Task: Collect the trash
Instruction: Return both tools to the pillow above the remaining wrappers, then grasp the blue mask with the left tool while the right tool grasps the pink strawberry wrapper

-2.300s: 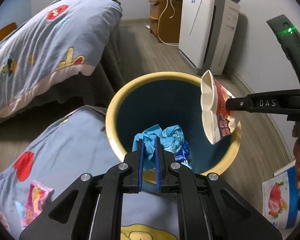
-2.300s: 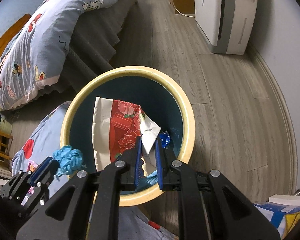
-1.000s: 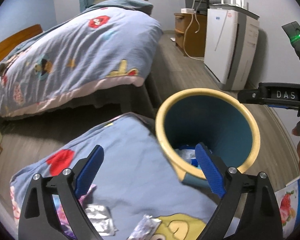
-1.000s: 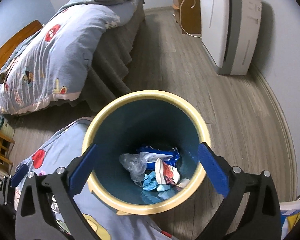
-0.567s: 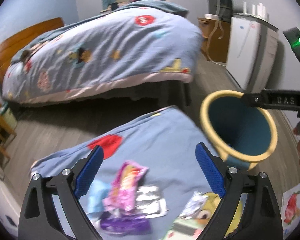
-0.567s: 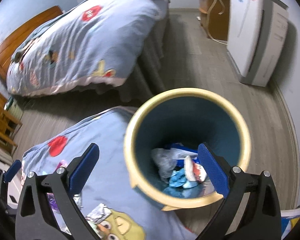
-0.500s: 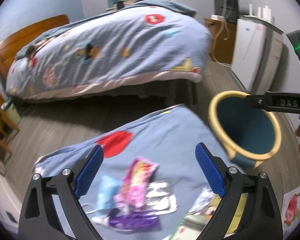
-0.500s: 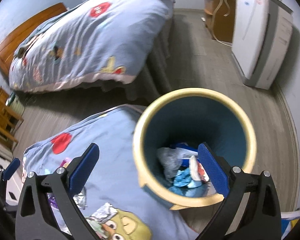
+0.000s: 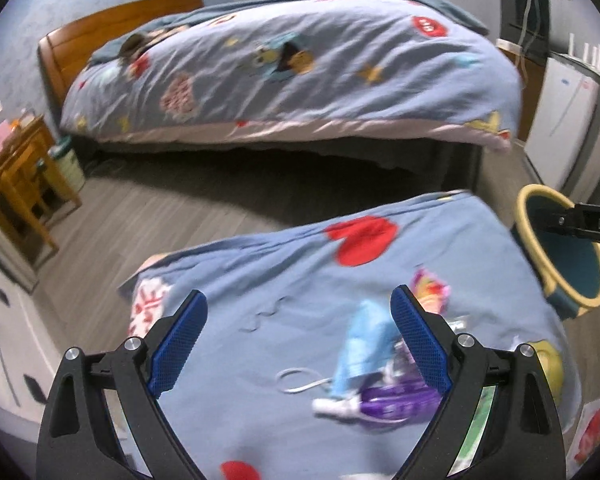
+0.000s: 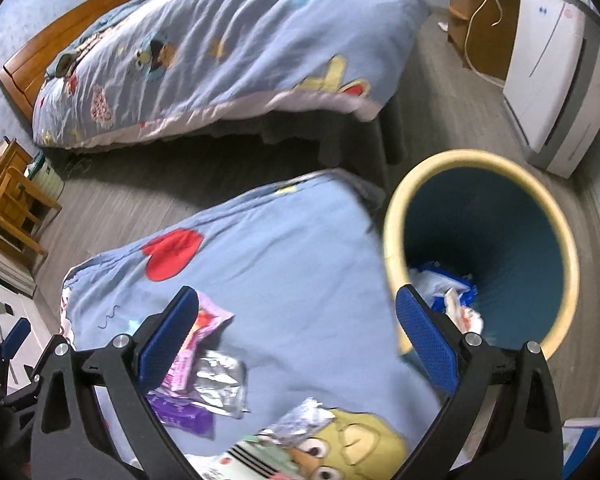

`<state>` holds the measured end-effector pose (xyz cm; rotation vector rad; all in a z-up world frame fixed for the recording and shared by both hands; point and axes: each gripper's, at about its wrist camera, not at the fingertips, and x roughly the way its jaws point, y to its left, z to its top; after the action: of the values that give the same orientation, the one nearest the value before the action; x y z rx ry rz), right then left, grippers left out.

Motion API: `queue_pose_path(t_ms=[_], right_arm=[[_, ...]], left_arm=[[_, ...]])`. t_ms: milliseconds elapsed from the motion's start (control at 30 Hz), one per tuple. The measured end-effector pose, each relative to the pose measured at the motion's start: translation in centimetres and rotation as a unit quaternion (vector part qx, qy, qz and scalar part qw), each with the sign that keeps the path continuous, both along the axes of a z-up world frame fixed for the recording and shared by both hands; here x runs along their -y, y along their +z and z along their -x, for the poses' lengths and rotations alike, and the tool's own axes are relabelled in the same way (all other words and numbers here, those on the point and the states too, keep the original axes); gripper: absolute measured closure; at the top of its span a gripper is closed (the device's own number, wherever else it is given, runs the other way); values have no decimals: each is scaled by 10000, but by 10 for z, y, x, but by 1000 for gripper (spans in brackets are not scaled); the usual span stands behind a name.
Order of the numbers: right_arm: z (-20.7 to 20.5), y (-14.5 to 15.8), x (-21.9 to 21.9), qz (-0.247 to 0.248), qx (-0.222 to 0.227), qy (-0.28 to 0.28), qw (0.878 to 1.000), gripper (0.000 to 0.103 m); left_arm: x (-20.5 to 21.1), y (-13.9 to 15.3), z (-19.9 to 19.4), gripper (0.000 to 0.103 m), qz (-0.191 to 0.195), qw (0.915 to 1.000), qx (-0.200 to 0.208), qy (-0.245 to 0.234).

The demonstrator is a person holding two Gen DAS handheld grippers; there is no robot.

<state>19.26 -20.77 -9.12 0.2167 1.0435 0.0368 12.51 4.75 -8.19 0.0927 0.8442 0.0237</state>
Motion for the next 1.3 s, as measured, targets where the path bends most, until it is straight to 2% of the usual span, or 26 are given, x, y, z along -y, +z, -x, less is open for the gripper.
queue_pose_path(t_ms=[200, 467, 500, 567, 600, 700, 767, 867, 1100, 1167, 1300], right_arm=[[-4, -20, -28, 53, -269, 16, 9996, 6], [-5, -49, -62, -18, -624, 60, 9980, 8], [-6, -53, -67, -29, -672, 91, 9977, 11], [-7, -61, -75, -109, -799, 136, 9966, 26], [-7, -65, -78, -176, -874, 155, 9959, 29], [-9, -79, -84, -440, -1148, 159, 9923, 52], [-9, -86, -86, -630, -1289, 145, 9895, 76], [-9, -85, -85, -878, -1290, 171, 9876, 91], [-13, -55, -70, -1113, -876, 79, 9899, 93], [-13, -47, -65, -1049, -761, 93, 9915, 93], [-15, -39, -58, -923, -673, 147, 9933, 93]], left_arm=[[-27, -14, 0, 11, 54, 9997, -186, 170], [-39, -26, 2, 11, 68, 9992, -323, 205], [-41, -27, 2, 11, 94, 9992, -324, 201], [-43, -28, 3, 11, 79, 9992, -329, 191], [-43, -29, 3, 11, 35, 9993, -336, 176], [-44, -33, 3, 11, -76, 9992, -369, 135], [-44, -35, 3, 11, -79, 9991, -387, 124], [-40, -37, 2, 11, -30, 9991, -409, 60], [-11, -43, -3, 11, 31, 9982, -431, -411], [0, -48, -6, 13, 125, 9967, -518, -606], [19, -61, -14, 35, 392, 9914, -823, -943]])
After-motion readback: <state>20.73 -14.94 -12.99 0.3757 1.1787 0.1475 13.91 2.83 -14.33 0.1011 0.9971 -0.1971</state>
